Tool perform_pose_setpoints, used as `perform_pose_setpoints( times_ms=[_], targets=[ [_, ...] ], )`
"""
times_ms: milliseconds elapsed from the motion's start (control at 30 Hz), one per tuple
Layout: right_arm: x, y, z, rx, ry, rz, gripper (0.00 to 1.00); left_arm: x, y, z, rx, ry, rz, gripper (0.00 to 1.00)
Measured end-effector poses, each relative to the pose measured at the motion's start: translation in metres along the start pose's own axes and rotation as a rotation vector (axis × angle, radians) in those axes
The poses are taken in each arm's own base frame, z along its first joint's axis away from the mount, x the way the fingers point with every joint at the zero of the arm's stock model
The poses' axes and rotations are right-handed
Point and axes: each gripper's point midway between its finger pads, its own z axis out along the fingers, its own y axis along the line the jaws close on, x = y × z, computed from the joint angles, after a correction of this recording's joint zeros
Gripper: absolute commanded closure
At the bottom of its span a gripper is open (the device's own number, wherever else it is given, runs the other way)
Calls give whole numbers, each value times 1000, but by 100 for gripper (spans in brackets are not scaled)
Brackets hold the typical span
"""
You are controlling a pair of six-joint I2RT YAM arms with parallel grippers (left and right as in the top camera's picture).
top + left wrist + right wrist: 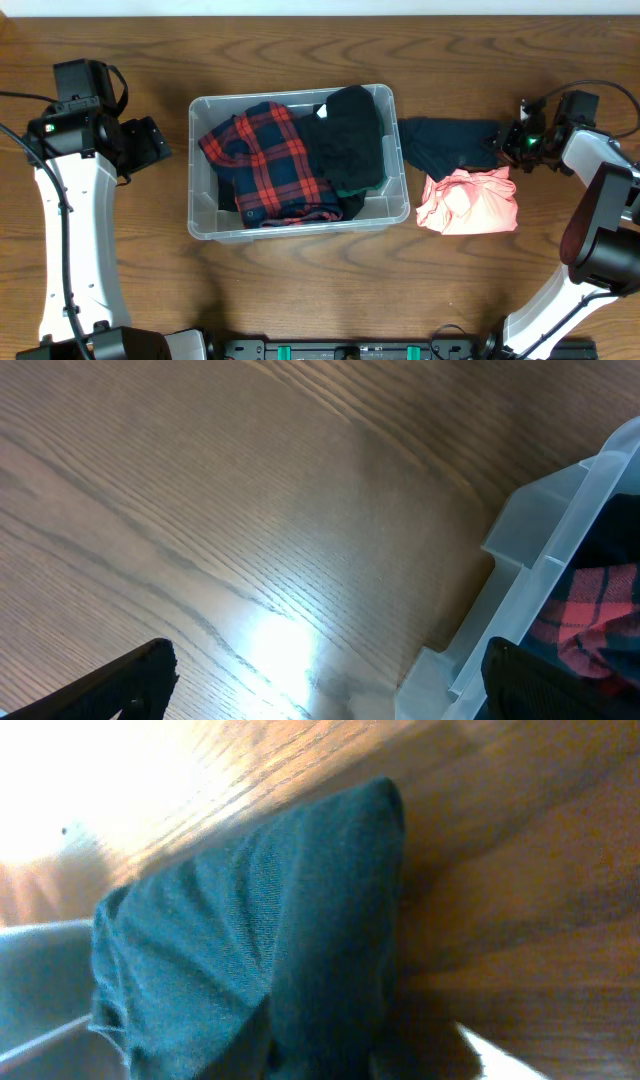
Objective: Pack container
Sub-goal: 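Grasp the second black garment with the right gripper and lift it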
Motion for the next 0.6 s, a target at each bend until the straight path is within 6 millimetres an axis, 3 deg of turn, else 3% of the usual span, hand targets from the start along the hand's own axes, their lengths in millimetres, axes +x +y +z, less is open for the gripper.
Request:
perform_pose_setpoints(
  times_ms=[167,267,367,433,533,600],
  targets=[
    [1,13,-5,-57,2,11,99,0,0,0,0,0,0,2],
    [-5,44,-29,-140,-42,-34,99,0,0,0,0,0,0,2],
    [-19,99,-76,-262,-155,-151,99,0,0,0,0,0,0,2],
    [-23,152,-122,-379,-257,-285,99,0,0,0,0,0,0,2],
    [-4,223,-174,-528,-329,-450,99,0,0,0,0,0,0,2],
    [19,261,-196,-611,-334,-539,99,0,0,0,0,0,0,2]
  ],
)
